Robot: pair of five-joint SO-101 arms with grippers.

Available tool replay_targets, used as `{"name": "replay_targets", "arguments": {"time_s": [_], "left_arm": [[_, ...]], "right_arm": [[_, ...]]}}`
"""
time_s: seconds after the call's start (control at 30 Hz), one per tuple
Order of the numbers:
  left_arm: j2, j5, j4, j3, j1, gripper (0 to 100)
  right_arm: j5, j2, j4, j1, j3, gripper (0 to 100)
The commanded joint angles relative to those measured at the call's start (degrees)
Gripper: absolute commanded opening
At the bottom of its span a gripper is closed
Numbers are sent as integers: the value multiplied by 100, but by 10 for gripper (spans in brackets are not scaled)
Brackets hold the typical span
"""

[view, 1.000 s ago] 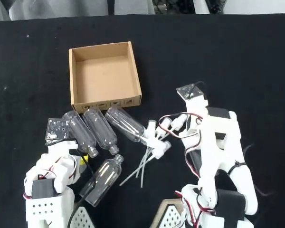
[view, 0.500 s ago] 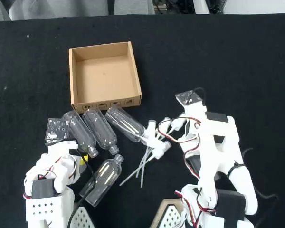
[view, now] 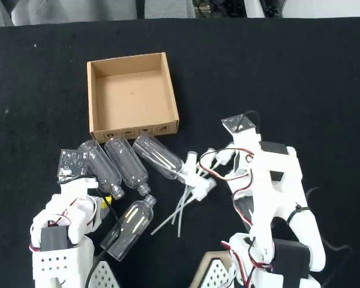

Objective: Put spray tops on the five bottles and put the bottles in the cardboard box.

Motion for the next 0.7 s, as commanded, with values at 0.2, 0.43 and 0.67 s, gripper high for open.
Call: {"name": "replay_targets", "arguments": {"time_s": [0.2,0.43,0.67], "left_arm": [[-79,-35,18,127,-31,267],[-79,-35,18,127,-31,267],[-79,-35,18,127,-31,267]], "right_arm": [[18,-40,1002,114,-1024,48],[18,-40,1582,88,-1525,48],[18,-40,2022,88,-1807,48]]}}
